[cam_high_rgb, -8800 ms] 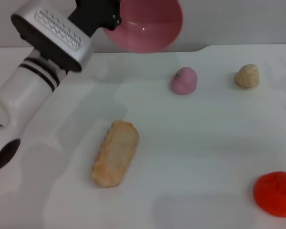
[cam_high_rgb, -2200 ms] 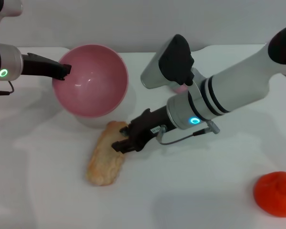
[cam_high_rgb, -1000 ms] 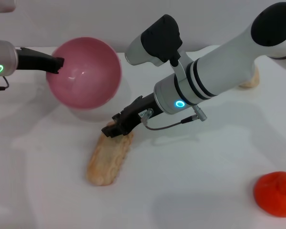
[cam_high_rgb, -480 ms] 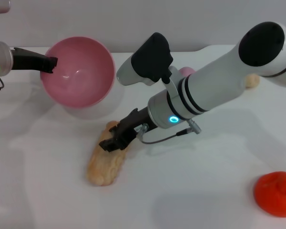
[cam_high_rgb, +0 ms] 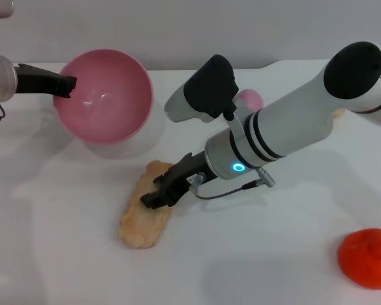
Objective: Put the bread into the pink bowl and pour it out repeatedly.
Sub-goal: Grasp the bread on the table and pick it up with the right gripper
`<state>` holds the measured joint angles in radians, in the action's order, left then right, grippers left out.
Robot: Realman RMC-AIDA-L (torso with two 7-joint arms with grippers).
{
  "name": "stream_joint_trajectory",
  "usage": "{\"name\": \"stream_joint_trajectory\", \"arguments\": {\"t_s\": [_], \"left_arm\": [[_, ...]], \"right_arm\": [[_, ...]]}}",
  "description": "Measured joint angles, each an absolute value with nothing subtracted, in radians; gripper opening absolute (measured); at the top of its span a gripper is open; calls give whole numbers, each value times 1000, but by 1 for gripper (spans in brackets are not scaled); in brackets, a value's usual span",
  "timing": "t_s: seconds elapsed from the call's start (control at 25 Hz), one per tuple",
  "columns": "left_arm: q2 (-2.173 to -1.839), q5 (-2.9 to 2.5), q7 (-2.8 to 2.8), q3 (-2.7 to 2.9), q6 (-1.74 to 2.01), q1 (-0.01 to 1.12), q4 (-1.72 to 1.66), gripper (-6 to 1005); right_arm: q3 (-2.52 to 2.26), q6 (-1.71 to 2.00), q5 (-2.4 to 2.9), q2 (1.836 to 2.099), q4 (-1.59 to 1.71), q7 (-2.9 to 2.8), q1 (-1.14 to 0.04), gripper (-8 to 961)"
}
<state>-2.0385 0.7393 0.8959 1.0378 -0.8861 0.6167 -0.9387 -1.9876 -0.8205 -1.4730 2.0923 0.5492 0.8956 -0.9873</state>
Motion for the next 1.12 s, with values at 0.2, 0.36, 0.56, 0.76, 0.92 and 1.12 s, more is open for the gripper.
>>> {"name": "stream_joint_trajectory", "arguments": {"t_s": [0.2,0.36,0.56,0.76,0.92,1.12], "left_arm": [[-2039,739,897,1038,-886,616,-937,44],[-2041,739,897,1038,-886,613,-937,44],[-2042,739,897,1038,-885,611,-937,44],[-2042,739,898,1038,-884,610,-937,44],[-2042,739,899,1038,-880,611,-937,45],[-2041,739,899,1041,-878,611,-937,45]], "right_arm": [[-1988,-821,-1473,2092,543,894,-990,455],[-1988,-815,-1472,2092,527,894,-994,454],[-1988,-807,-1472,2092,519,895,-996,453],[-1988,-803,-1471,2092,519,894,-996,452],[-1988,-798,-1468,2092,518,890,-997,451],[-1988,-796,-1465,2092,519,889,-999,450]]}}
